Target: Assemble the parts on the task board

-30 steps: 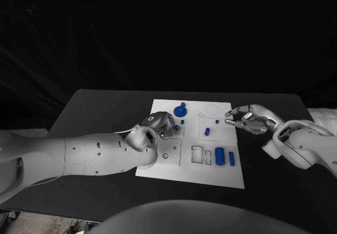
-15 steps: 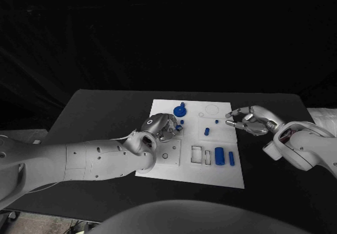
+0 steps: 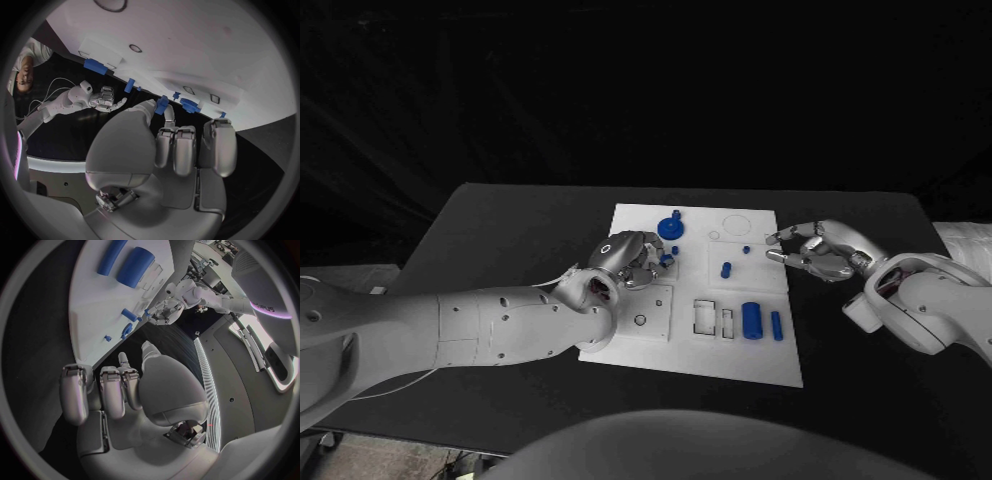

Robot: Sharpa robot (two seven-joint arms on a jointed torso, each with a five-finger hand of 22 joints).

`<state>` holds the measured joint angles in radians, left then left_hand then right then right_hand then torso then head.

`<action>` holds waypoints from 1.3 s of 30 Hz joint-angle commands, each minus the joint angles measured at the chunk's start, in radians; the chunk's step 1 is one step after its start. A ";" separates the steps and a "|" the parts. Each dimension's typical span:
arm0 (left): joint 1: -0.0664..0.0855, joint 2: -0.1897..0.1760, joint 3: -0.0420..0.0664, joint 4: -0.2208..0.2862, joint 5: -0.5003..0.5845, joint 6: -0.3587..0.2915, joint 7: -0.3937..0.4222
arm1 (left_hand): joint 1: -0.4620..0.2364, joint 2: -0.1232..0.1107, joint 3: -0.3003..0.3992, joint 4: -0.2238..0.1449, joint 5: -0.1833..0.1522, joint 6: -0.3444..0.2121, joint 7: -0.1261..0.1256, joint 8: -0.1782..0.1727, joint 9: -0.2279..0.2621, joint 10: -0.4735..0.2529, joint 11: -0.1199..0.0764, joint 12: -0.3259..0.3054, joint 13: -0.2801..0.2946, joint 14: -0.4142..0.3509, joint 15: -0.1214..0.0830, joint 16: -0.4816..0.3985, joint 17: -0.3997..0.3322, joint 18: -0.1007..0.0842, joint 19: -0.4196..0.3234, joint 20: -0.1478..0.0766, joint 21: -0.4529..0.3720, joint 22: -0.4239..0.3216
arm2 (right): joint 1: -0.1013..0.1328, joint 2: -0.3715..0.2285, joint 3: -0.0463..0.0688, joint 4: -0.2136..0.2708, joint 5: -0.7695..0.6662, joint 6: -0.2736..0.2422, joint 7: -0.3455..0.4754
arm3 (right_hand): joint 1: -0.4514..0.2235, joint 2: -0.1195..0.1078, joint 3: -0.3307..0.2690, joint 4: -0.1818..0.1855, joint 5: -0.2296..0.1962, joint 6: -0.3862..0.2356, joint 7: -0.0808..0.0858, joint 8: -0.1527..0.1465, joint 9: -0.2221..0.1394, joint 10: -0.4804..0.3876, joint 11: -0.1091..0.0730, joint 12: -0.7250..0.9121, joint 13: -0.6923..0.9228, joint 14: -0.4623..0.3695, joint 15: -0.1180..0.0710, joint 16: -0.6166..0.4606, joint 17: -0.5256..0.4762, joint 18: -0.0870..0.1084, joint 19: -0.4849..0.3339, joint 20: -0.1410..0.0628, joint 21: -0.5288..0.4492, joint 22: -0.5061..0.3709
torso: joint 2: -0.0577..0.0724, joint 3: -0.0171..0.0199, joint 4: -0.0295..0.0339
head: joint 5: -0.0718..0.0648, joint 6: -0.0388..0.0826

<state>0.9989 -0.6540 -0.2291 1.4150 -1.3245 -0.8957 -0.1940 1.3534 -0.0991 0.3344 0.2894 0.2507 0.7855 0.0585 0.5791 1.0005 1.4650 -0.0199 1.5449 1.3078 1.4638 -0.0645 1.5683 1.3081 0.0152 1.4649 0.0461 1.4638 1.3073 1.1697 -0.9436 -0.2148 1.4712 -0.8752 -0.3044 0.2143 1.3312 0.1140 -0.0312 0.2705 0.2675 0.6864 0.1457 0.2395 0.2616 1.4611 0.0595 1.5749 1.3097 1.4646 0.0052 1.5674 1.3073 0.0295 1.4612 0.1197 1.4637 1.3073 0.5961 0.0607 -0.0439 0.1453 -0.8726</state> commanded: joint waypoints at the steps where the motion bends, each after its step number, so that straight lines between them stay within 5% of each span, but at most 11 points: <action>1: -0.003 0.007 0.001 -0.008 0.059 0.051 0.048 | 0.013 0.000 0.009 -0.001 -0.008 -0.007 0.000 -0.005 -0.007 0.067 0.010 -0.004 0.226 0.107 0.009 0.002 0.263 0.014 0.030 0.008 -0.007 0.225 | -0.001 0.001 0.000 0.000 0.000 0.014 0.010 | 0.015 0.002 0.005 -0.001 0.007 -0.007 0.000 -0.006 -0.002 0.110 0.004 -0.004 0.261 0.106 0.008 0.003 0.263 0.007 -0.005 0.005 -0.005 0.215 | 0.000 0.0004 -0.0016 | 0.002 0.000; 31: -0.015 0.010 0.001 -0.041 0.129 0.104 0.108 | 0.041 0.001 0.009 -0.001 -0.038 -0.028 0.014 -0.011 -0.037 0.047 0.023 -0.015 0.211 0.107 0.021 0.002 0.263 0.016 0.021 0.019 -0.015 0.222 | -0.005 -0.003 0.000 0.002 0.000 0.017 0.009 | 0.032 0.000 0.012 -0.012 0.016 -0.007 0.000 -0.006 -0.002 0.110 0.004 -0.004 0.261 0.106 0.008 0.003 0.263 0.007 -0.004 0.006 -0.005 0.216 | 0.000 0.0029 -0.0060 | 0.004 0.000; 39: -0.015 0.005 0.001 -0.041 0.130 0.129 0.123 | 0.069 -0.015 0.010 -0.003 -0.032 -0.050 0.032 -0.041 -0.088 0.033 0.038 -0.023 0.202 0.107 0.035 0.002 0.263 0.018 0.012 0.030 -0.021 0.219 | -0.006 -0.004 0.000 0.000 0.000 0.019 0.008 | 0.040 -0.003 0.014 -0.017 0.019 -0.007 0.000 -0.006 -0.002 0.110 0.004 -0.004 0.261 0.106 0.008 0.003 0.263 0.007 -0.004 0.006 -0.005 0.216 | 0.000 0.0028 -0.0067 | 0.003 0.000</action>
<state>0.9854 -0.6497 -0.2274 1.3734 -1.2022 -0.8020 -0.0901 1.4153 -0.1097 0.3451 0.2842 0.2235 0.7409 0.0888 0.5441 0.9169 1.4651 0.0124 1.5255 1.3078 1.4670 -0.0389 1.5683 1.3077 0.0152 1.4650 0.0678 1.4461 1.3080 1.1645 -0.9470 -0.2148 1.4714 -0.8741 -0.3014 0.2147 1.3613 0.1098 -0.0188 0.2580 0.2810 0.6864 0.1457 0.2396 0.2608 1.4577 0.0630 1.5761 1.3097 1.4647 0.0052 1.5674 1.3079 0.0295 1.4575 0.1234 1.4637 1.3077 0.5963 0.0634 -0.0500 0.1493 -0.8726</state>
